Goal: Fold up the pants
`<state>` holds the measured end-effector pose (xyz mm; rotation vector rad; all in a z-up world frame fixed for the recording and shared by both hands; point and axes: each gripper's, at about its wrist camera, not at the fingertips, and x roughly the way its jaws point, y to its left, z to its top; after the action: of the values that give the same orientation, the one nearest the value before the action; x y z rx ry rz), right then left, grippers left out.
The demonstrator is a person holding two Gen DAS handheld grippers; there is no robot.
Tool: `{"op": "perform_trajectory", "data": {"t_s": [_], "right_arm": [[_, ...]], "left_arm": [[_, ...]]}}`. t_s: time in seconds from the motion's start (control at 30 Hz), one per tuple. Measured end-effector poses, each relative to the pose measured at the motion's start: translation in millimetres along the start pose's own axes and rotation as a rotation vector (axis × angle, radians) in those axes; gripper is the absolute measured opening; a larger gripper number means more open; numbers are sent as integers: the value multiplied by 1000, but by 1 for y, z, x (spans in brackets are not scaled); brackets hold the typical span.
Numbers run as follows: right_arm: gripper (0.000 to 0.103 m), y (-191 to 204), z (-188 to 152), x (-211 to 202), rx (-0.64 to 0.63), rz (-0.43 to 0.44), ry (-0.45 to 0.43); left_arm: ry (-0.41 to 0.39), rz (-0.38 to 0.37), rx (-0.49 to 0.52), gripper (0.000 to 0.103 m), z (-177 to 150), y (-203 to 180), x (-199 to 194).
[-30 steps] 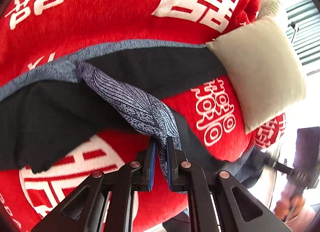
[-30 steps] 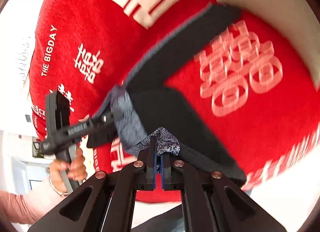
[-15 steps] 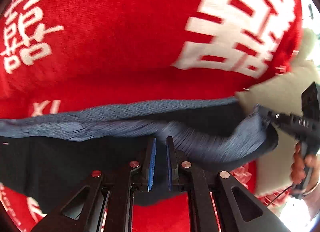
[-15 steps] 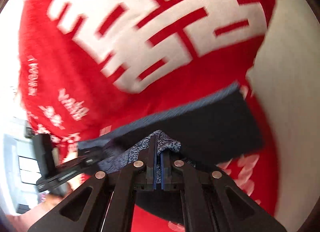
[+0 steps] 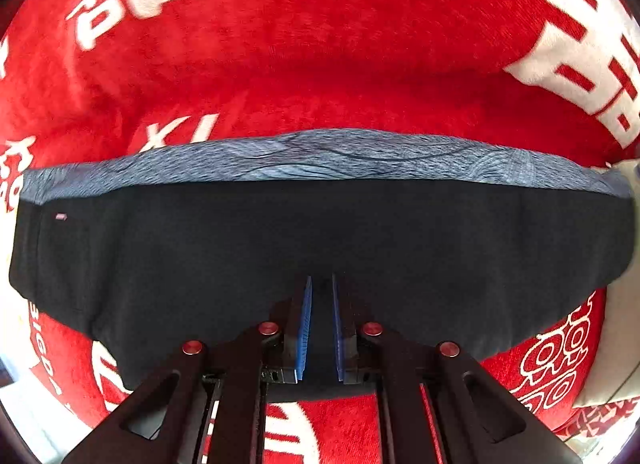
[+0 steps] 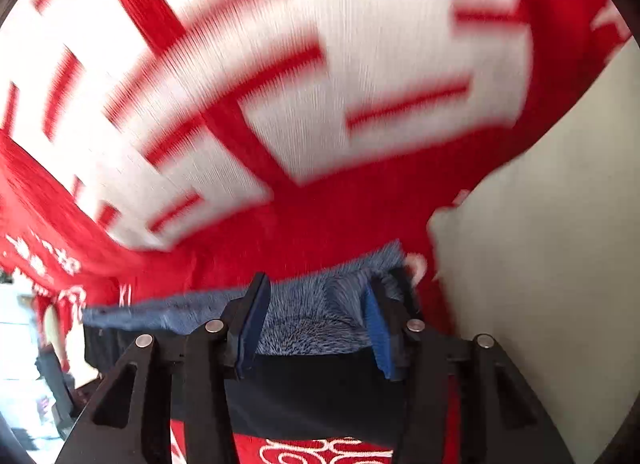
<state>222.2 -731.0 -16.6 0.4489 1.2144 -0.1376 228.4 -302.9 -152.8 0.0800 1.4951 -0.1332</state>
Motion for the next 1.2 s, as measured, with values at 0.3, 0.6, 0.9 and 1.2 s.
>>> {"op": "perform_trajectory", "data": {"t_s": [0.3, 0.6, 0.9, 1.2], "right_arm": [[45, 9, -16, 20, -86, 7, 115], [34, 6, -33, 104, -222, -186, 181], [44, 22, -50, 72, -231, -125, 172], [48, 5, -83, 75, -142, -89, 218]], "left_arm": [[-36, 46, 63, 11, 18, -44, 34], [-68, 48, 65, 11, 37, -47, 39], [-69, 47, -28, 12, 70, -16, 44], [-108, 92, -54, 12, 89, 12, 31]]}}
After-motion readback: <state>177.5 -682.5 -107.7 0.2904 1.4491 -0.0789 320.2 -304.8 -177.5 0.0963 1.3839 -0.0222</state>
